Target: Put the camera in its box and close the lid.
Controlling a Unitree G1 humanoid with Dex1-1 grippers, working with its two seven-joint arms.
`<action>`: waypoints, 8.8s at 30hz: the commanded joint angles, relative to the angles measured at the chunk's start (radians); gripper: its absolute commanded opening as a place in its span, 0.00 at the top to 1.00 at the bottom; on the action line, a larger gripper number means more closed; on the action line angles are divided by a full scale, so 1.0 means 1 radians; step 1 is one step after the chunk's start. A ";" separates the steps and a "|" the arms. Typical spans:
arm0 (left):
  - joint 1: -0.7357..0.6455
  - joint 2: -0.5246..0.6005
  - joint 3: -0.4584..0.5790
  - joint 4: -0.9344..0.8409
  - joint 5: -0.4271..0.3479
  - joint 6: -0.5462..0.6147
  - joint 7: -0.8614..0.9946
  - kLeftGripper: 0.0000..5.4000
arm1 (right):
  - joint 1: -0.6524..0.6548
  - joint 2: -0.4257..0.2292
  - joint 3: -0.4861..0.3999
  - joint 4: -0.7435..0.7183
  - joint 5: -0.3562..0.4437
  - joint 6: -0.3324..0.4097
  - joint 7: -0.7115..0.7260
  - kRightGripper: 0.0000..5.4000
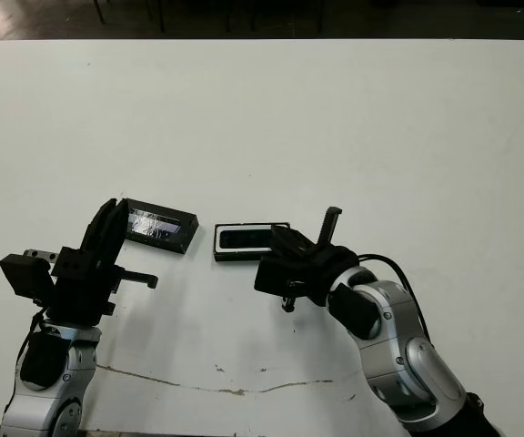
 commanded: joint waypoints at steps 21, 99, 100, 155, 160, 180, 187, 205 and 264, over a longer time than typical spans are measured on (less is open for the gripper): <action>-0.849 0.802 -0.036 0.033 -0.059 0.599 -0.661 1.00 | 0.020 0.181 -0.521 -0.248 0.914 0.267 -0.290 1.00; -1.098 0.819 -0.823 0.147 0.505 0.364 -1.503 1.00 | 0.051 0.143 -0.469 -0.196 0.912 0.171 -0.316 1.00; -1.094 0.827 -0.826 0.156 0.512 0.368 -1.503 1.00 | 0.052 0.141 -0.471 -0.194 0.915 0.171 -0.313 1.00; 0.138 0.348 0.327 -0.525 -0.052 0.751 -0.170 0.54 | 0.056 0.130 -0.454 -0.041 0.957 0.062 -0.212 1.00; 0.123 0.391 0.334 -0.483 -0.047 0.748 -0.197 0.33 | 0.058 0.127 -0.446 -0.014 0.958 0.038 -0.193 1.00; -0.007 0.478 0.378 -0.333 -0.283 0.938 -0.316 0.01 | 0.097 0.118 -0.454 -0.017 0.947 0.017 -0.189 1.00; -0.001 0.456 0.347 -0.335 -0.279 0.964 -0.255 0.01 | 0.101 0.115 -0.455 -0.021 0.947 0.027 -0.193 1.00; 0.060 0.448 0.278 -0.314 -0.208 0.866 -0.211 0.01 | 0.107 0.098 -0.460 -0.032 0.982 0.051 -0.186 1.00; 0.061 0.309 0.279 -0.141 -0.295 0.927 -0.141 0.51 | 0.118 0.030 -0.511 -0.037 1.058 0.102 -0.165 1.00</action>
